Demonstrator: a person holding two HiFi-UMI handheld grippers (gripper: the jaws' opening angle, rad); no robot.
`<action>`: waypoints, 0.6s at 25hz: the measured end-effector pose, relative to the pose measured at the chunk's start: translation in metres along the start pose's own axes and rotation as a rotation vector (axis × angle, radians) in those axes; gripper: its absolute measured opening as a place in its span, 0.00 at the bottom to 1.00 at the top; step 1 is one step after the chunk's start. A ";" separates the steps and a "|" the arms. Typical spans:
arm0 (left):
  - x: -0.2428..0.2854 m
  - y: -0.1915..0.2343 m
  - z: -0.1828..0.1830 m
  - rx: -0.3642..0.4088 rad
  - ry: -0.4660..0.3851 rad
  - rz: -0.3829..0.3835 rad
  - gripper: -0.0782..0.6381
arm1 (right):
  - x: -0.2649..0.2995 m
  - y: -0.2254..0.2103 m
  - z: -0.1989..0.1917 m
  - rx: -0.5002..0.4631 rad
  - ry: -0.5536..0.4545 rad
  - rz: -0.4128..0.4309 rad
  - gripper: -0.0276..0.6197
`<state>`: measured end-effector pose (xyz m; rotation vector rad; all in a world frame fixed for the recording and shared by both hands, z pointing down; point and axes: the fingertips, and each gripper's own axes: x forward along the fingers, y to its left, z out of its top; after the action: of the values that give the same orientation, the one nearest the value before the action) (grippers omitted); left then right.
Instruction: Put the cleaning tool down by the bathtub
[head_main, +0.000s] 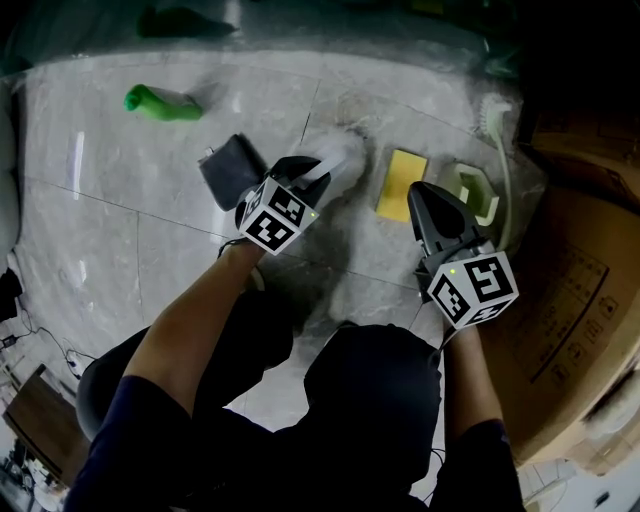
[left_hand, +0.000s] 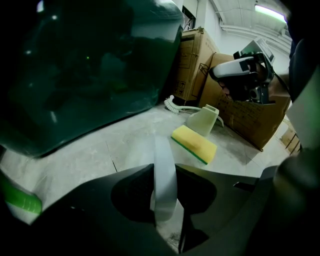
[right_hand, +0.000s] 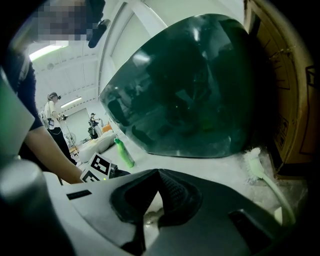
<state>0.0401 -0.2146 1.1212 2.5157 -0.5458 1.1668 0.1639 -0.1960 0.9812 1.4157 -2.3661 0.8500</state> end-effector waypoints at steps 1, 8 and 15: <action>0.001 0.000 -0.002 0.002 0.003 0.002 0.26 | 0.001 0.000 -0.001 0.002 0.003 -0.002 0.05; 0.005 0.000 -0.018 0.029 0.055 0.007 0.26 | 0.002 0.003 -0.005 0.006 0.008 -0.002 0.05; 0.007 0.000 -0.020 0.025 0.058 0.005 0.26 | 0.003 0.007 -0.010 0.014 0.006 -0.002 0.05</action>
<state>0.0307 -0.2076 1.1389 2.4934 -0.5257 1.2515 0.1550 -0.1898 0.9882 1.4189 -2.3576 0.8714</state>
